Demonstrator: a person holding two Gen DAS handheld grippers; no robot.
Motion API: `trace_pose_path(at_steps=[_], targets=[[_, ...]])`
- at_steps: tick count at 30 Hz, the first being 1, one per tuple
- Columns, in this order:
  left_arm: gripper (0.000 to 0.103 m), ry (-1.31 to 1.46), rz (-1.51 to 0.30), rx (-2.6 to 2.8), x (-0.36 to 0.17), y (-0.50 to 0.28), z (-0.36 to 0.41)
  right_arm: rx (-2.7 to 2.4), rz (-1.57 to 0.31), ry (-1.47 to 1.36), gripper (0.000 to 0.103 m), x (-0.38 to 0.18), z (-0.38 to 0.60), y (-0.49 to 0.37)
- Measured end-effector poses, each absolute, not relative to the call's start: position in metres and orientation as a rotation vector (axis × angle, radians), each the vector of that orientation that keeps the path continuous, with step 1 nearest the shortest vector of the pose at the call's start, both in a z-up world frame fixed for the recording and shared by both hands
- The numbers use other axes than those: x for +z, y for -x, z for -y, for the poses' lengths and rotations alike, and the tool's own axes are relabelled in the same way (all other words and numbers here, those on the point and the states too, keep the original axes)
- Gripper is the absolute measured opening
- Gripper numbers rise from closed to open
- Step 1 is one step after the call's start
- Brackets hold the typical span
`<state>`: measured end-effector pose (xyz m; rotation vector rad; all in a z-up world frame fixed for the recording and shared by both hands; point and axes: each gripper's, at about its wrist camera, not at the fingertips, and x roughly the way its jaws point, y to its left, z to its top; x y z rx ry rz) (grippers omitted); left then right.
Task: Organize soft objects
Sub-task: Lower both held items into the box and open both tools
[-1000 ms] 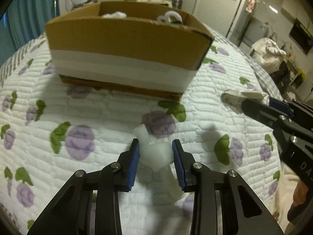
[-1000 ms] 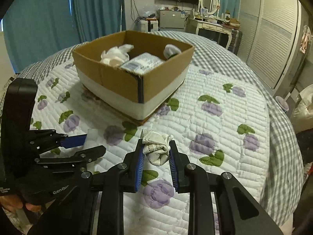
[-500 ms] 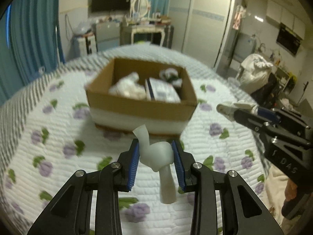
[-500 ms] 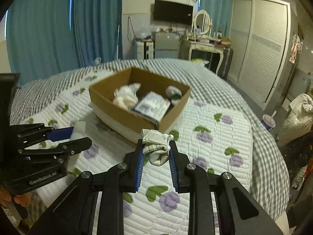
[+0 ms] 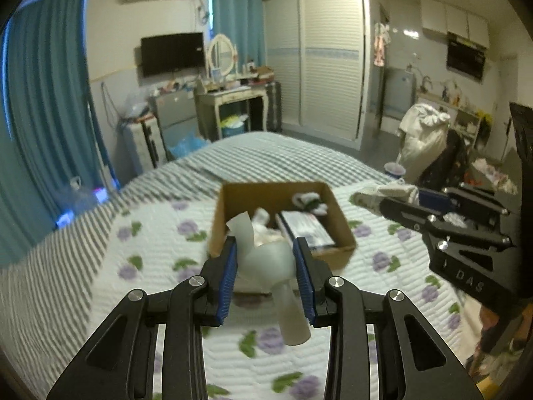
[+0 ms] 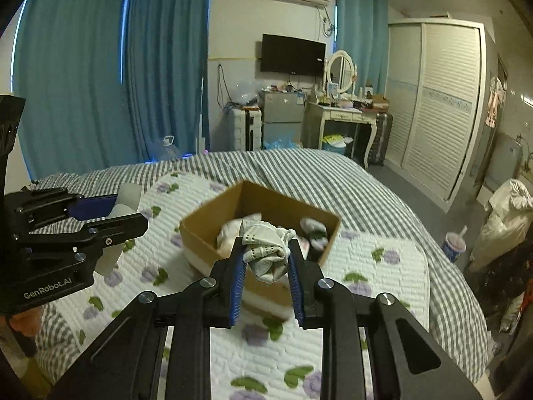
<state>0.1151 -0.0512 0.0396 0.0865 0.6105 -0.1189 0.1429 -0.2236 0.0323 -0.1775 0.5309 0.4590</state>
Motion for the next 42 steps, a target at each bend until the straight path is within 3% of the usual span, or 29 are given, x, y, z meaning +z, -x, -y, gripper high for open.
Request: trace_pose_path(at_steps=[10, 26, 30, 32, 34, 36, 42], targets=[[0.033, -0.177, -0.578, -0.131, 0.025, -0.185, 0.046, 0.471, -0.501, 0.178, 0.024, 0.043, 0.182, -0.211], [0.034, -0.108, -0.776, -0.169, -0.065, -0.301, 0.033, 0.471, -0.733, 0.043, 0.024, -0.053, 0.165, -0.359], [0.043, -0.132, -0.754, -0.158, -0.069, -0.298, 0.034, 0.469, -0.766, 0.005, 0.025, -0.066, 0.164, -0.374], [0.052, -0.127, -0.737, -0.156, -0.068, -0.296, 0.033, 0.48, -0.794, -0.029, 0.038, -0.07, 0.164, -0.379], [0.069, -0.126, -0.702, -0.136, -0.06, -0.293, 0.034, 0.469, -0.803, -0.049, 0.053, -0.069, 0.168, -0.379], [0.085, -0.123, -0.678, -0.119, -0.051, -0.289, 0.033, 0.457, -0.792, -0.045, 0.054, -0.062, 0.17, -0.374], [0.086, -0.113, -0.593, -0.09, 0.008, -0.264, 0.03, 0.4, -0.719, -0.036, 0.054, -0.004, 0.191, -0.344]])
